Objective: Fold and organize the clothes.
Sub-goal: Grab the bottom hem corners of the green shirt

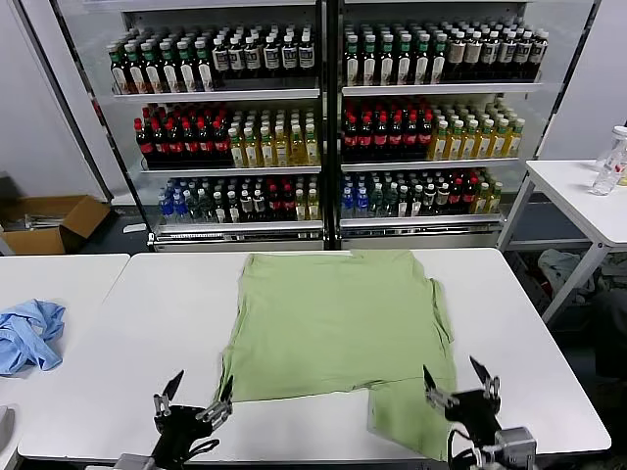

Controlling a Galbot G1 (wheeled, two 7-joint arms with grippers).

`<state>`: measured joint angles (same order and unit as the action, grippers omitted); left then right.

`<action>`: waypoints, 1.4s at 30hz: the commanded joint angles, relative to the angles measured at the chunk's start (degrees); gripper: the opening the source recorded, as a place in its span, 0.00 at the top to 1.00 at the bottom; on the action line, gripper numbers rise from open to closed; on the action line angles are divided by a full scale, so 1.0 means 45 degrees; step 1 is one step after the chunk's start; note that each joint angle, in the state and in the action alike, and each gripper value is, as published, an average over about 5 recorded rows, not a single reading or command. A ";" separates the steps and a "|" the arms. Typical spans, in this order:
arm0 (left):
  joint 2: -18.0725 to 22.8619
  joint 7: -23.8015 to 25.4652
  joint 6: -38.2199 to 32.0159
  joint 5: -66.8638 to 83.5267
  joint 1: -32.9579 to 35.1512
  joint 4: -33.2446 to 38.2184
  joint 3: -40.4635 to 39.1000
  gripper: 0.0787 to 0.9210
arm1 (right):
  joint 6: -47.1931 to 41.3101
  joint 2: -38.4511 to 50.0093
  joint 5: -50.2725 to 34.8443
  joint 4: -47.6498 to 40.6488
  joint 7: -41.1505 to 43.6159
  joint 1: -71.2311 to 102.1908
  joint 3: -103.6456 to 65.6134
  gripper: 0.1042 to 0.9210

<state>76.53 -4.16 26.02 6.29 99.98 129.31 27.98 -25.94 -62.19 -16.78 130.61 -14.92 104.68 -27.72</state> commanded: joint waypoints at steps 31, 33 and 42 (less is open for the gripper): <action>-0.0698 -0.0013 0.0523 0.2643 -0.1473 -0.1602 -0.0300 0.88 | -0.0011 -0.0504 -0.0759 -0.0617 0.0337 0.0506 0.0926 0.93; -0.0838 -0.0001 0.0171 0.2920 -0.1359 -0.1226 -0.0166 0.94 | 0.0228 -0.0418 -0.0873 -0.0423 0.0365 0.0453 0.0758 0.97; -0.2212 0.0278 -0.0903 0.4577 -0.1438 0.0042 0.0766 0.99 | 0.1223 0.0513 -0.2809 0.0504 0.0095 -0.1403 -0.0556 1.00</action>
<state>69.15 -3.32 24.49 22.72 93.35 125.95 29.43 -22.96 -59.89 -27.54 130.00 -14.84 98.77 -27.88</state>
